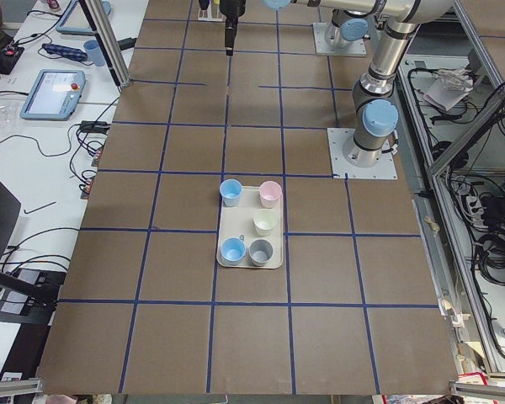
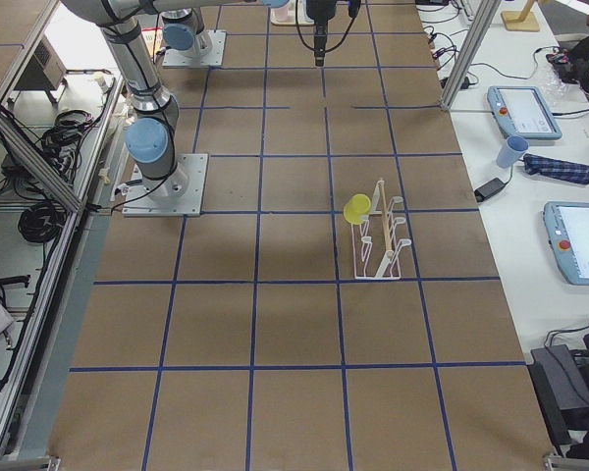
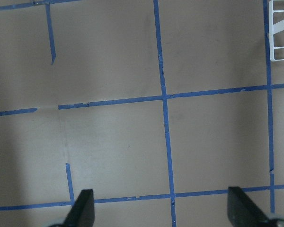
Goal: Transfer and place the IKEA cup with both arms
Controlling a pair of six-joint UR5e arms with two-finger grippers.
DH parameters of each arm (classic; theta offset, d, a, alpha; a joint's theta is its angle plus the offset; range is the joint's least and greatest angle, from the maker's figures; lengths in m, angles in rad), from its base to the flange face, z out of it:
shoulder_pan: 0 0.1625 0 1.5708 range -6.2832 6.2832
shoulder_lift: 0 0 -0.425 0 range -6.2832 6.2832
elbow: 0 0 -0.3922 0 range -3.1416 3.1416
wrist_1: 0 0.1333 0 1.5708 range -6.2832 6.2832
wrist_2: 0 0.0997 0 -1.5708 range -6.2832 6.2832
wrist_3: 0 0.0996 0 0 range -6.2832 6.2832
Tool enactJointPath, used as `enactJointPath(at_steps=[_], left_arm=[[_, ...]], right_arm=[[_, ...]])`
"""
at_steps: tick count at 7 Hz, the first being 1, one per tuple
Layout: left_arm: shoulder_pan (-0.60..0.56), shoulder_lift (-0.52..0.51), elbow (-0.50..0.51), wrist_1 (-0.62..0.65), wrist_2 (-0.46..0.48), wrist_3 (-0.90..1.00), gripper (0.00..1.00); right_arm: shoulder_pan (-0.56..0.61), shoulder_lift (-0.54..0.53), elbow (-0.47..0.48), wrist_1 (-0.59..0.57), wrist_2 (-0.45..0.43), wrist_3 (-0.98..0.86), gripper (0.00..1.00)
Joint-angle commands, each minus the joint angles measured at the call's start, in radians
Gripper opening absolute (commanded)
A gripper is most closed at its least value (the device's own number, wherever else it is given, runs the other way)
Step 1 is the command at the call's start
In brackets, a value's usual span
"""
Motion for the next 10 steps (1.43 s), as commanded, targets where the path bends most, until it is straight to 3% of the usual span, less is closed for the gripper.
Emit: enactJointPath(at_steps=[1, 10], left_arm=[[0.0, 0.0, -0.002, 0.0, 0.002, 0.0, 1.0], [0.0, 0.0, 0.0, 0.0, 0.0, 0.0, 1.0]], right_arm=[[-0.003, 0.001, 0.0, -0.001, 0.0, 0.001, 1.0], [-0.009, 0.002, 0.003, 0.001, -0.014, -0.027, 1.0]])
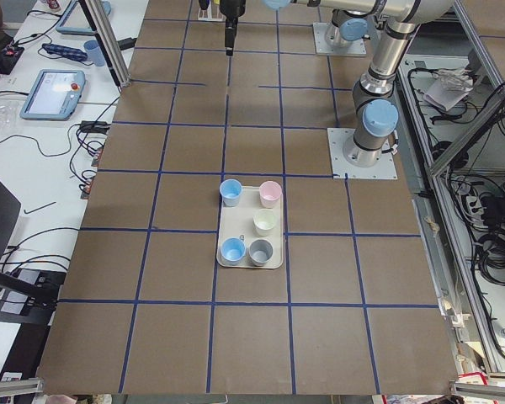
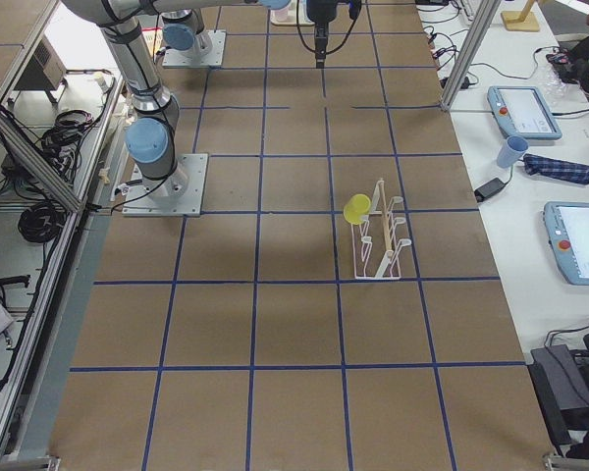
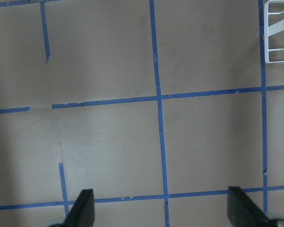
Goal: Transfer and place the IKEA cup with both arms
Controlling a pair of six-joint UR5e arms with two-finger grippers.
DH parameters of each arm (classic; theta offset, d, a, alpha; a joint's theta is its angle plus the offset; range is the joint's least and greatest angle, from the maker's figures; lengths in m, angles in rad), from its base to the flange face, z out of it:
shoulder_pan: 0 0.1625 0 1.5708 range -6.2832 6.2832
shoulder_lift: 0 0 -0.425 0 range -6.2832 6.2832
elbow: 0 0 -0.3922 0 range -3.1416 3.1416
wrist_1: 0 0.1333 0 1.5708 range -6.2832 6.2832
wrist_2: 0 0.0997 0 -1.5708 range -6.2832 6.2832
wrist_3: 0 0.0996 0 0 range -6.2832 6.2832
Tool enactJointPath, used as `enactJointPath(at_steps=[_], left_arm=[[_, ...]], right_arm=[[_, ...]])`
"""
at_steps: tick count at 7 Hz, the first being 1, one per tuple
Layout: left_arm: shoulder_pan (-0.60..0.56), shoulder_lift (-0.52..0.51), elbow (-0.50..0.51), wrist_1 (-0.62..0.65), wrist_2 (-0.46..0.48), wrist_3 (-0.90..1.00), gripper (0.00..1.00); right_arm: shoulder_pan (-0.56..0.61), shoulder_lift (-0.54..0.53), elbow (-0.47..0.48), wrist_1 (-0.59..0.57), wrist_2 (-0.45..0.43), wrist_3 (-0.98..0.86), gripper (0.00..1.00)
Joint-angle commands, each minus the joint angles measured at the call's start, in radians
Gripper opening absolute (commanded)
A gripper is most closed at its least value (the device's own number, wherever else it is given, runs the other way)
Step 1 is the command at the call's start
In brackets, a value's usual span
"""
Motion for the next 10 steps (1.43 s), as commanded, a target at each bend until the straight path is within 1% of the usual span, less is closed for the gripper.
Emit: enactJointPath(at_steps=[1, 3, 4, 5, 7, 8, 10], left_arm=[[0.0, 0.0, 0.0, 0.0, 0.0, 0.0, 1.0], [0.0, 0.0, 0.0, 0.0, 0.0, 0.0, 1.0], [0.002, 0.002, 0.0, 0.0, 0.001, 0.0, 1.0], [0.002, 0.002, 0.0, 0.0, 0.0, 0.0, 1.0], [0.002, 0.002, -0.001, 0.0, 0.0, 0.0, 1.0], [0.002, 0.003, -0.003, -0.002, 0.001, 0.0, 1.0], [0.002, 0.003, -0.003, 0.0, 0.0, 0.002, 1.0]], right_arm=[[0.0, 0.0, 0.0, 0.0, -0.001, -0.004, 1.0], [-0.002, 0.0, -0.001, -0.003, -0.001, -0.004, 1.0], [-0.025, 0.002, 0.0, -0.003, -0.001, -0.04, 1.0], [-0.083, 0.0, -0.003, -0.004, -0.003, -0.146, 1.0], [-0.263, 0.002, -0.012, -0.001, 0.008, -0.346, 1.0], [-0.358, 0.002, -0.013, -0.003, 0.01, -0.507, 1.0], [-0.532, 0.009, -0.021, -0.004, 0.019, -0.747, 1.0]])
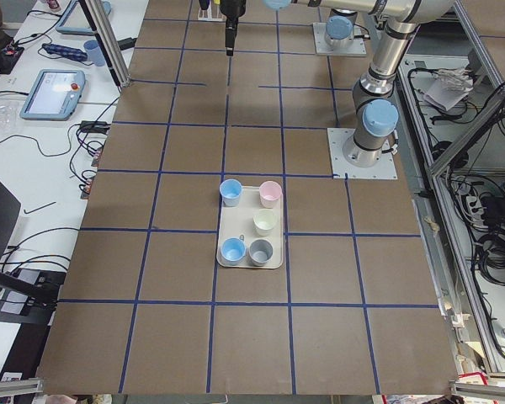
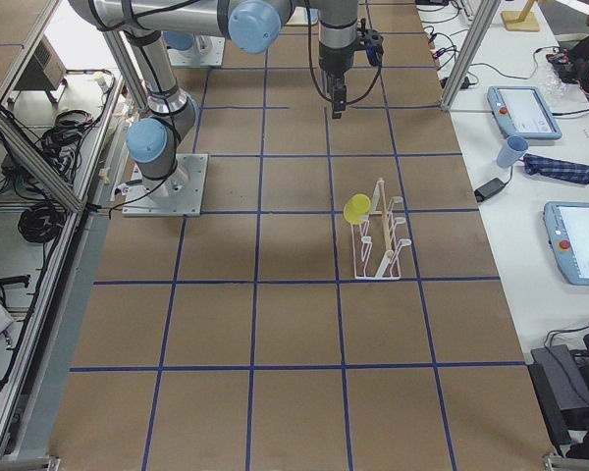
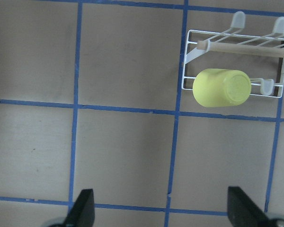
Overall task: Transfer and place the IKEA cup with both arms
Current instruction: 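Move the right gripper over the yellow cup on the wire rack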
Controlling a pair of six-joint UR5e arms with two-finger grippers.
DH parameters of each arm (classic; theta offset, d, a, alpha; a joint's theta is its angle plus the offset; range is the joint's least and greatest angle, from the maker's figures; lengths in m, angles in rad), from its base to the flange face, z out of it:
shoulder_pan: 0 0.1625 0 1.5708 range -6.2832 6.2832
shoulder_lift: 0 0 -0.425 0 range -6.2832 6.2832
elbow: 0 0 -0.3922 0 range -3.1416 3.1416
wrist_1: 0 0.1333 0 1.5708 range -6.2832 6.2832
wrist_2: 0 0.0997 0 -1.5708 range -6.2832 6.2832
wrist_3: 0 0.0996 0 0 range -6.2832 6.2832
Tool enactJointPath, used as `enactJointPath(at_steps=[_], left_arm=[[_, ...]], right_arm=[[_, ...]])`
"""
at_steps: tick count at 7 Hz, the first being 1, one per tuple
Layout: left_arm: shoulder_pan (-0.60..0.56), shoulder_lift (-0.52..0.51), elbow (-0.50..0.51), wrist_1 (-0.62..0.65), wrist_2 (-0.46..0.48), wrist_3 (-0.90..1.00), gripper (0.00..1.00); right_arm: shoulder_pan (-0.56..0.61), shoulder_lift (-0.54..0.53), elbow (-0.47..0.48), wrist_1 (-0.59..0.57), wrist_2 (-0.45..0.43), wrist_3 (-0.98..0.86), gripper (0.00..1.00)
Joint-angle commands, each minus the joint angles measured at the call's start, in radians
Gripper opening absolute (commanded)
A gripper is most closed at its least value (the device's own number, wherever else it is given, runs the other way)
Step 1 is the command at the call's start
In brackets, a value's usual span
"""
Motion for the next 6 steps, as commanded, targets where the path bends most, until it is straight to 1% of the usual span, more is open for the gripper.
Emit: enactJointPath(at_steps=[1, 3, 5, 6], left_arm=[[0.0, 0.002, -0.002, 0.0, 0.001, 0.001, 1.0], [0.0, 0.0, 0.001, 0.0, 0.0, 0.001, 1.0], [0.0, 0.0, 0.0, 0.0, 0.0, 0.001, 1.0], [0.0, -0.001, 0.001, 0.0, 0.0, 0.001, 1.0]], right_arm=[[-0.136, 0.017, -0.006, -0.006, 0.005, -0.236, 1.0], [-0.144, 0.02, 0.011, 0.009, 0.008, -0.409, 1.0], [-0.146, 0.021, 0.033, 0.007, 0.014, -0.671, 0.99], [-0.146, 0.032, 0.045, -0.011, 0.009, -0.78, 1.0]])
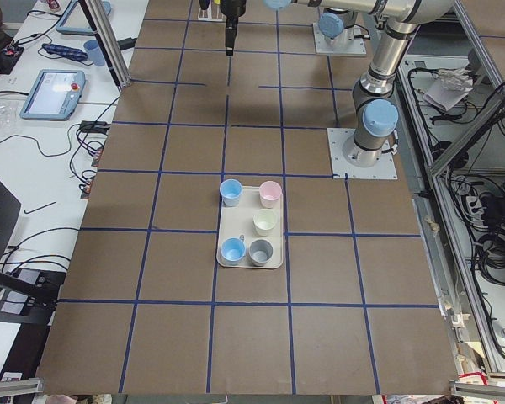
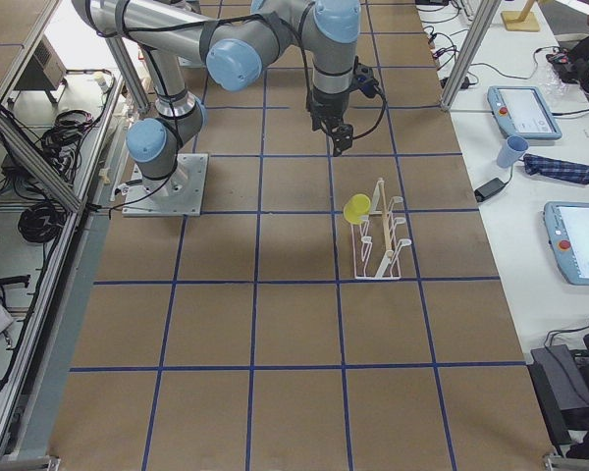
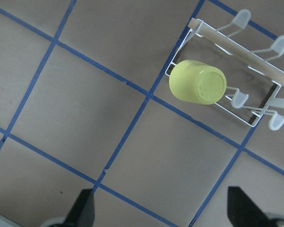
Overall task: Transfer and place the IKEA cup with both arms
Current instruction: 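Move the right gripper over the yellow cup on the wire rack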
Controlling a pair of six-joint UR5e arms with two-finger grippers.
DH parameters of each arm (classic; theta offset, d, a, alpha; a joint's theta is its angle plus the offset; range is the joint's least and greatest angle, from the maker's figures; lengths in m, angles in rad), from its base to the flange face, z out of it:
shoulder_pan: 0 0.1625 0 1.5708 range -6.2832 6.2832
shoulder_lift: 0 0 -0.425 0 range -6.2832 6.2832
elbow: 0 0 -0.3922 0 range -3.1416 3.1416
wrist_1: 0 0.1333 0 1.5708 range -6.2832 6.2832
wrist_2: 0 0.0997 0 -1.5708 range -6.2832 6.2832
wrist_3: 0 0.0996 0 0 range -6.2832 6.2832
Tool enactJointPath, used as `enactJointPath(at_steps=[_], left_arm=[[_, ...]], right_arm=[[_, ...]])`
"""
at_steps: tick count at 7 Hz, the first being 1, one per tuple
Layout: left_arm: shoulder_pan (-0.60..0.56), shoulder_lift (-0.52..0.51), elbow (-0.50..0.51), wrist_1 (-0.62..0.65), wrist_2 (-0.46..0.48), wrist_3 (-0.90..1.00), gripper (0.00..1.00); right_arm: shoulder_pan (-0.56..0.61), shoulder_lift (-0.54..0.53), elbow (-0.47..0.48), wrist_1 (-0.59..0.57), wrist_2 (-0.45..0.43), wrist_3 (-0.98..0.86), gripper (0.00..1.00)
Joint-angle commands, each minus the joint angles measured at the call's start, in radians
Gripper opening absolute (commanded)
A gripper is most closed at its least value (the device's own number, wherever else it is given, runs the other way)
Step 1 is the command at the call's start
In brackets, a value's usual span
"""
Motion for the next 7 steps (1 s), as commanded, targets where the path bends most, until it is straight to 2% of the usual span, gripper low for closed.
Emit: enactJointPath(at_steps=[1, 3, 4, 7], left_arm=[[0.0, -0.001, 0.001, 0.0, 0.0, 0.0, 1.0], [0.0, 0.0, 0.001, 0.0, 0.0, 0.0, 1.0], [0.0, -0.001, 0.001, 0.0, 0.0, 0.0, 1.0], [0.0, 0.0, 0.001, -0.002, 0.0, 0.0, 1.0]], right_arm=[[0.001, 0.028, 0.014, -0.033, -0.006, -0.271, 1.0], [-0.001, 0.087, 0.014, -0.138, -0.008, -0.456, 1.0], [-0.001, 0.11, 0.014, -0.144, 0.003, -0.531, 1.0], [-0.001, 0.22, 0.014, -0.214, 0.038, -0.579, 1.0]])
